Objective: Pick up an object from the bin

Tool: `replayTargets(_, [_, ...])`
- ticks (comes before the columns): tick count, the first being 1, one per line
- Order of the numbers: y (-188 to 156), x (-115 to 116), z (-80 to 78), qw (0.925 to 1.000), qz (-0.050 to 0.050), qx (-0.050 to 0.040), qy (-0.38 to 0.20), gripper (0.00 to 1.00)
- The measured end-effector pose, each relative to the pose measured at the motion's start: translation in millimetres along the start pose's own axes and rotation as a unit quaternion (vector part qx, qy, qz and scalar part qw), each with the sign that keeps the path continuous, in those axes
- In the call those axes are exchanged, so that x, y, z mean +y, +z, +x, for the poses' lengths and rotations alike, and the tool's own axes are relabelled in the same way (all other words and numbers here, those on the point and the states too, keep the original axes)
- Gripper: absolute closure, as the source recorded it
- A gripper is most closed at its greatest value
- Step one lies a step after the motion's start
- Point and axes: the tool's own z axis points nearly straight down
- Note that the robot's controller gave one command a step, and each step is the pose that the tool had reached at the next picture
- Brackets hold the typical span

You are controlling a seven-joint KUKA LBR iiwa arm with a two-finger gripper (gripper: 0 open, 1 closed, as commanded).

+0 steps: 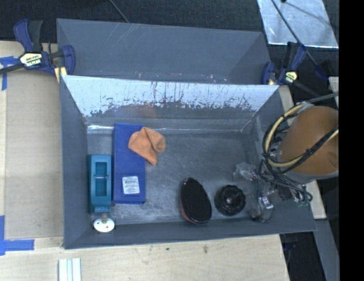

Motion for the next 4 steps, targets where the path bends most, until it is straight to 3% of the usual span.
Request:
replayTargets(1, [-0.2,0.1,-0.1,1.0,0.0,-0.0001,0.0,0.0])
replayTargets(2, [1.5,18.0,-4.5,0.9998,0.001,-0.0005,-0.02,0.0])
replayTargets(3, [3.8,61.4,-17.9,0.9995,-0.001,0.0025,0.03,0.0])
replayTargets(4, [4.9,77.6,-21.7,0.9995,-0.001,0.0034,0.032,1.0])
